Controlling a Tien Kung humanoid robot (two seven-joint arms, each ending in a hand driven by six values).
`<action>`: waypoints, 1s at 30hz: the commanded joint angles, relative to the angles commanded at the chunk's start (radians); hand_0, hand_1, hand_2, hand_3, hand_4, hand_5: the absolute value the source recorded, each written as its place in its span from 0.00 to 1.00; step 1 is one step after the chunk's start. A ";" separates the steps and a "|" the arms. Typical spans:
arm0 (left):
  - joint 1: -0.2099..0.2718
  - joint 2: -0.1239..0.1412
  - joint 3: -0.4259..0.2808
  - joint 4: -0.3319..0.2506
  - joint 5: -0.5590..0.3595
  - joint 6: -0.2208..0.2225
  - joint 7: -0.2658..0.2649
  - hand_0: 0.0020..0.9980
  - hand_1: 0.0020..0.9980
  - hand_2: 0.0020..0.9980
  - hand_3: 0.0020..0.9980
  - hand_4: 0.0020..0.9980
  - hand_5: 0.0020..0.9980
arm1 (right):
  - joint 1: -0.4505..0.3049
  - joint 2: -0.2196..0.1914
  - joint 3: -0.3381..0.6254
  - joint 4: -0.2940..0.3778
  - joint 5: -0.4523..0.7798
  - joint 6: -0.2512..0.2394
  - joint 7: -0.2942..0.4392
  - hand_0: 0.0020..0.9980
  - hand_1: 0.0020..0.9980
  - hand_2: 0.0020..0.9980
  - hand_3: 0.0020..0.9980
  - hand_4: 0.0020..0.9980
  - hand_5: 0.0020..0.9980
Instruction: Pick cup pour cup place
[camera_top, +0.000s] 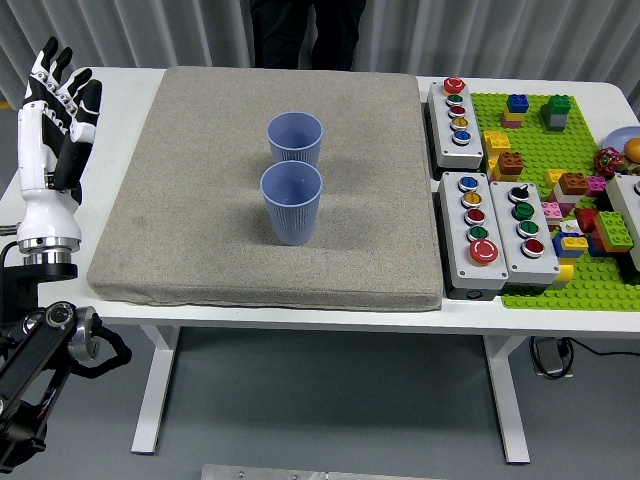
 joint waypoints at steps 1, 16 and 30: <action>0.000 0.000 0.000 0.000 0.000 0.000 0.000 0.86 0.89 1.00 1.00 0.98 0.51 | 0.000 0.000 0.000 0.000 0.000 0.000 0.000 0.68 0.62 0.57 0.58 0.00 0.20; 0.052 0.032 0.044 -0.014 0.092 -0.048 0.055 0.88 0.91 1.00 1.00 0.96 0.37 | 0.003 -0.002 0.001 0.001 -0.002 0.003 0.002 0.68 0.62 0.57 0.58 0.00 0.20; 0.122 0.040 0.184 0.006 0.114 0.030 0.042 0.87 0.89 1.00 1.00 0.95 0.33 | 0.004 -0.004 0.010 0.002 -0.024 0.009 -0.002 0.68 0.61 0.57 0.58 0.00 0.20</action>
